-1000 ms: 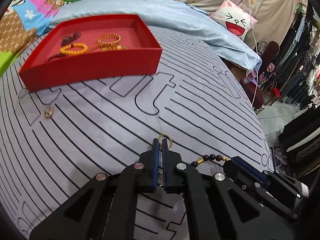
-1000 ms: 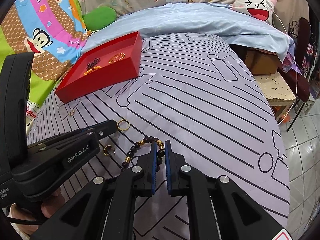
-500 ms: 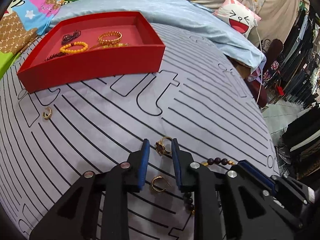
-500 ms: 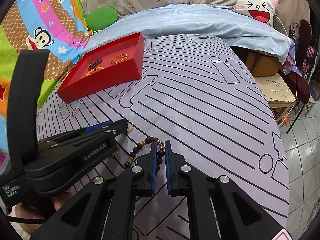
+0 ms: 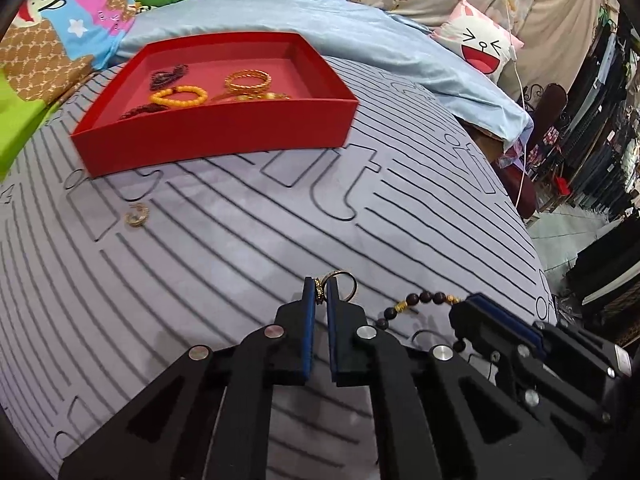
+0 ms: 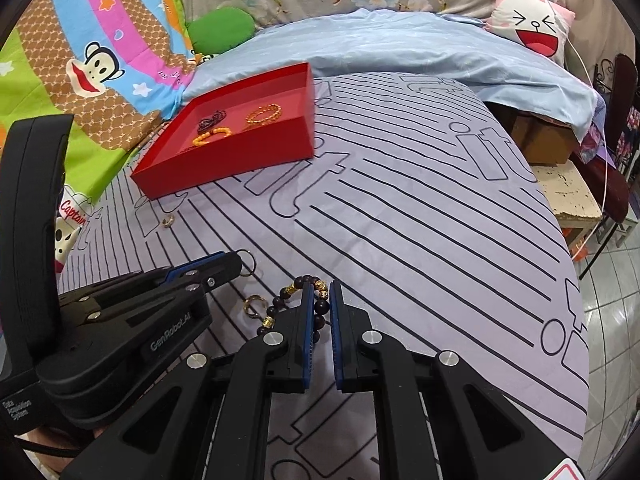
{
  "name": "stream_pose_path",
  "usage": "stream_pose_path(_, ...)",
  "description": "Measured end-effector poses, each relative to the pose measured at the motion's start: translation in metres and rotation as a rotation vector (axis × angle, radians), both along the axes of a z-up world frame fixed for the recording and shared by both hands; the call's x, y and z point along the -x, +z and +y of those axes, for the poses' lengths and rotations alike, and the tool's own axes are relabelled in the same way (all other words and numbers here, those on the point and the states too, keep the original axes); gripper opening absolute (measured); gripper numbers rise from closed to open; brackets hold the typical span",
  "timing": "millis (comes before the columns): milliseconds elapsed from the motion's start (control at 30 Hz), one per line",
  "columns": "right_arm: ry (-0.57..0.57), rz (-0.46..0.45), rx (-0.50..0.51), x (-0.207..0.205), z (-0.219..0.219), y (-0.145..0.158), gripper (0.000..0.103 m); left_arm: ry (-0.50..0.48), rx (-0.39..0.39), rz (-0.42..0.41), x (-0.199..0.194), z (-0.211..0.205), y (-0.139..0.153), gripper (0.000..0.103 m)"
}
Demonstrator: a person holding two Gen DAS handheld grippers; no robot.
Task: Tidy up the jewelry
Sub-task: 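Carry the gold ring and black bracelet into the red tray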
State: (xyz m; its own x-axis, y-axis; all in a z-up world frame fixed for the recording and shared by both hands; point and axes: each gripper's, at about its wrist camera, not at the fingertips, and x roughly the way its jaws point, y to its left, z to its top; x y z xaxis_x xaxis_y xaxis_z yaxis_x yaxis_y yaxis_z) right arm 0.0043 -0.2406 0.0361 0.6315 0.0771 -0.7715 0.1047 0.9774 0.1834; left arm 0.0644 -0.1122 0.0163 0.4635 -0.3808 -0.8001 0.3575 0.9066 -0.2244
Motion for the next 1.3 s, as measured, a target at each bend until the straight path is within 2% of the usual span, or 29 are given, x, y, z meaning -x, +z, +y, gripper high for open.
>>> stream_pose_path(400, 0.051, -0.048, 0.014, -0.024, 0.028, 0.023, 0.008, 0.086, 0.009, -0.026, -0.006, 0.064, 0.017, 0.005)
stream_pose_path(833, 0.119, -0.126, 0.040, -0.068, 0.054, 0.059, 0.008, 0.125, 0.015, -0.056, -0.034, 0.105, 0.038, 0.005)
stream_pose_path(1067, 0.164, -0.159, 0.027, -0.116, 0.058, 0.082, 0.008, 0.105, 0.019, -0.108, -0.069, 0.110, 0.062, 0.006)
stream_pose_path(1300, 0.212, -0.178, 0.018, -0.172, 0.063, 0.098, 0.008, 0.097, 0.022, -0.172, -0.125, 0.105, 0.090, 0.006)
